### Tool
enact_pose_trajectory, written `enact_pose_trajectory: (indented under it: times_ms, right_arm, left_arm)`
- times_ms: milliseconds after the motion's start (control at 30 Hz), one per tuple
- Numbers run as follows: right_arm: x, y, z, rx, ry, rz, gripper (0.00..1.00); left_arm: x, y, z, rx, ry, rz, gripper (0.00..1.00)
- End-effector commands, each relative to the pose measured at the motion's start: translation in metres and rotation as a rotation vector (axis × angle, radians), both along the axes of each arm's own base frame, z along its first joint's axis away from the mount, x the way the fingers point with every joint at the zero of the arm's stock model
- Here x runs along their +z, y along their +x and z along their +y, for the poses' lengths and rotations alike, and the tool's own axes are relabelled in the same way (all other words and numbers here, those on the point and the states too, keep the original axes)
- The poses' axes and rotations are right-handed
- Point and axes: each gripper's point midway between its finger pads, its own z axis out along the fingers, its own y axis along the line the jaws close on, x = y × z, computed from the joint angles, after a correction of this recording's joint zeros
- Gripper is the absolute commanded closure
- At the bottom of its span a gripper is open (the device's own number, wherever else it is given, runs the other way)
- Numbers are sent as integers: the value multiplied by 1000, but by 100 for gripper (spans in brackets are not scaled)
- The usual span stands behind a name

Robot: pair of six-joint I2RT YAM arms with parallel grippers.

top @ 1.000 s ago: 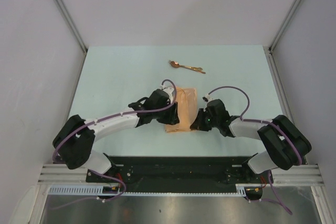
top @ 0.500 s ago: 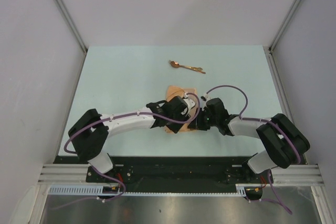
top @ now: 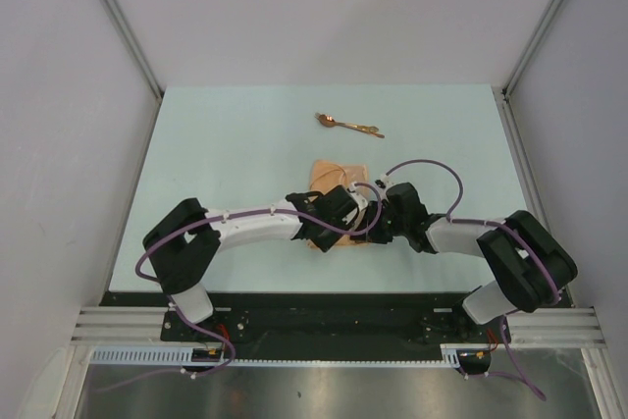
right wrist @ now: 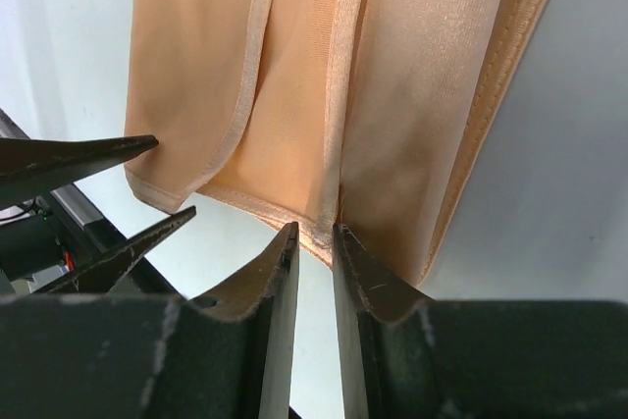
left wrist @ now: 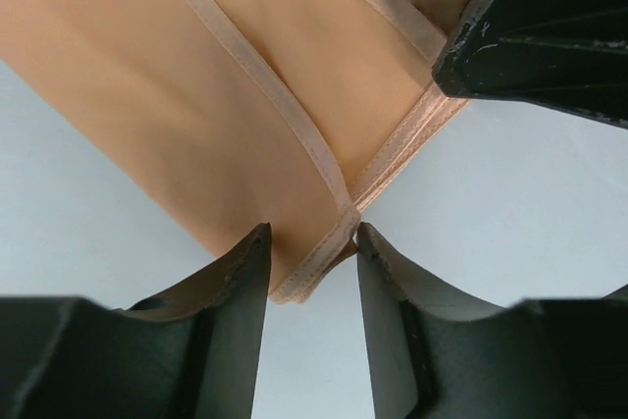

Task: Fold the napkin into a case and place the utensils inside
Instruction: Smooth out the 2/3-rectangle-folded napkin at the center of the board.

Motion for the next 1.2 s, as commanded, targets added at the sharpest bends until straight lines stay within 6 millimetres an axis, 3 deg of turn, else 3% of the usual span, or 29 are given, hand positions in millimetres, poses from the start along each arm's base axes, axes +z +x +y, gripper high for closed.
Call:
enact_pose_trajectory:
  times_ms: [0,233,300,467,633,867,1167]
  right_arm:
    - [10,9,8,17,34,-44,75]
    - [7,8,10,30,41,-29,76]
    - [7,8,10,31,46,-27,76]
    - [4,6,9,30,42,-13,76]
    - [4,2,14,28,78,19,78]
    - [7,-1,17,6,133,61,83]
    - [3,-1,5,-73,134,112,93]
  left_arm:
    - [21,13,-12,-1,-35,-71,58]
    - [38,17,-19,22,-90,-96,88]
    - [42,18,-20,35,-100,-102,92]
    - [54,15,-25,54,-163,-101,96]
    - [59,17,-55,116,-308,-60,97]
    - [35,14,-80,149,-354,31,96]
    - [10,12,-78,157,-328,48,94]
